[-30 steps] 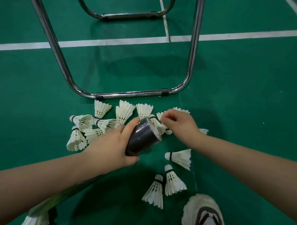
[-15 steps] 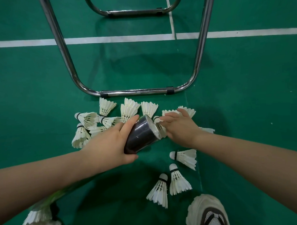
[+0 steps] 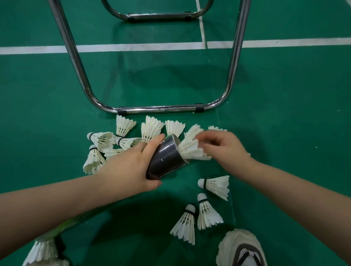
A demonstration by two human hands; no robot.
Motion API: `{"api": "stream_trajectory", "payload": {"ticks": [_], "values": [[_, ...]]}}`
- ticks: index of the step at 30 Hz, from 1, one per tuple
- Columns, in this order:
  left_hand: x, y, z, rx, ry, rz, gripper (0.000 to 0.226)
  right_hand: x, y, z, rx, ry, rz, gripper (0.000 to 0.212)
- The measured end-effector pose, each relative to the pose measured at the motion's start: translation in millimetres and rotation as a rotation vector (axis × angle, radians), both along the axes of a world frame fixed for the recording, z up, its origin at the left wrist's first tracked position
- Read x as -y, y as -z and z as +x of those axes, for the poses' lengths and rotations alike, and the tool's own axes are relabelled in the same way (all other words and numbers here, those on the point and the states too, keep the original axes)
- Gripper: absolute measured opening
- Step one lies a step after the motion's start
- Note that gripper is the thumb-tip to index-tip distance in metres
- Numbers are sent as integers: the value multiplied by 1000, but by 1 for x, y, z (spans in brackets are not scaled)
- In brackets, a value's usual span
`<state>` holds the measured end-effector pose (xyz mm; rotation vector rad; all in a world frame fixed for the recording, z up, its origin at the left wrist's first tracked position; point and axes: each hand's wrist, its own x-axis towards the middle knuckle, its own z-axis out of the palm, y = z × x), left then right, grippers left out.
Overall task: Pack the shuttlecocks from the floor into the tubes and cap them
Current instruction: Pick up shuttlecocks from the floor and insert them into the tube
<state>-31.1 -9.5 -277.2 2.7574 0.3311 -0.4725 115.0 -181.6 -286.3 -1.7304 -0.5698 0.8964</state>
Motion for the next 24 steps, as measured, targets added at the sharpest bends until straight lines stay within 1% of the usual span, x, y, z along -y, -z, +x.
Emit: {"api": "stream_trajectory", "payload": {"ticks": [2,3,4,6,7,8,10,12,15,16,18,19,20,23,24], "values": [[4,-2,2,1,19,10,105,-3,3,-7,-20,-126,-4,34],[6,-3,2,5,27,9,105,-3,4,-8,8,-130,13,31],[8,-4,3,9,31,2,105,-4,5,-8,61,-87,37,26],[10,-6,4,14,33,-7,106,-2,3,-4,148,72,112,21],[10,-7,5,13,30,-10,106,0,1,-3,156,123,149,22],[10,-8,5,14,25,-16,106,2,0,-2,140,124,172,23],[10,-8,5,20,24,-25,105,6,-3,-3,53,-8,161,28],[10,-7,5,21,35,-23,105,7,0,-10,-12,-154,97,33],[14,-6,8,14,60,-14,106,7,9,-15,-44,-241,45,64],[15,-6,8,9,66,-13,106,7,8,-16,-74,-257,53,65],[17,-7,9,1,72,-2,106,4,6,-17,-125,-310,43,47],[18,-8,8,0,83,12,106,2,5,-17,-147,-360,10,42],[20,-8,7,2,102,29,105,1,5,-18,-172,-422,-35,46],[30,-7,5,-26,201,74,104,3,10,-26,-214,-575,-141,64],[33,-7,4,-42,224,79,103,5,12,-29,-204,-594,-152,63]]}}
